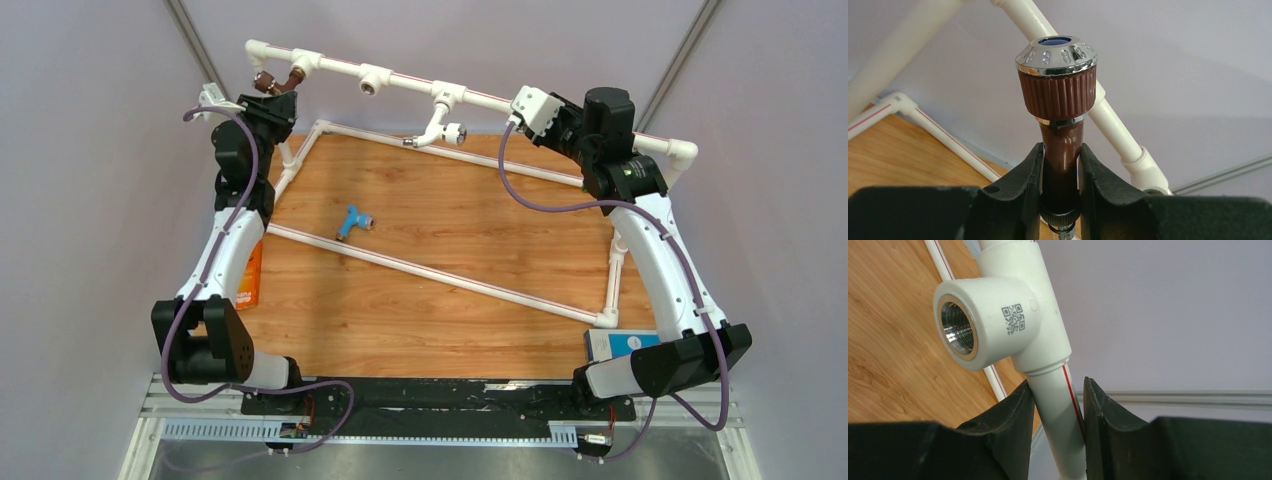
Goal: Install the water faucets
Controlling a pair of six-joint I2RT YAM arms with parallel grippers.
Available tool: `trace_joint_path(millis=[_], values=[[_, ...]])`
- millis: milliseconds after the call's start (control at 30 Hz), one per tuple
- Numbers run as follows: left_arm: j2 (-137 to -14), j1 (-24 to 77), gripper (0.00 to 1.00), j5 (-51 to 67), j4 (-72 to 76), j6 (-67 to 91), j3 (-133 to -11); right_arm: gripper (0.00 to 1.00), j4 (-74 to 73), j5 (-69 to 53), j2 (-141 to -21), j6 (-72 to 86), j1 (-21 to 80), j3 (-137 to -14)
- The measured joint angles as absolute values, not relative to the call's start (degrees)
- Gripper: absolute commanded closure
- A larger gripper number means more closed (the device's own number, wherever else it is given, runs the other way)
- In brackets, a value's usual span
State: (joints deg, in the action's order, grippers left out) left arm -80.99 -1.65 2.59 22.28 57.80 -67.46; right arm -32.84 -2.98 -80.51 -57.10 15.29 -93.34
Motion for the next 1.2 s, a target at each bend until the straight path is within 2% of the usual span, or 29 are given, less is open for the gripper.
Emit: trace_joint_path(millis=[533, 1200], values=[[-81.6, -0.7, 1.0, 4.1, 26.9, 33.7, -66.5, 1.0, -32.6, -2.9, -80.5, -57.1, 15.3, -93.3], [-81.9, -0.5, 1.0, 9.5, 23.6, -8.9, -67.7, 1.0, -32.7, -2.9, -80.5, -57.1, 15.2, -93.3]])
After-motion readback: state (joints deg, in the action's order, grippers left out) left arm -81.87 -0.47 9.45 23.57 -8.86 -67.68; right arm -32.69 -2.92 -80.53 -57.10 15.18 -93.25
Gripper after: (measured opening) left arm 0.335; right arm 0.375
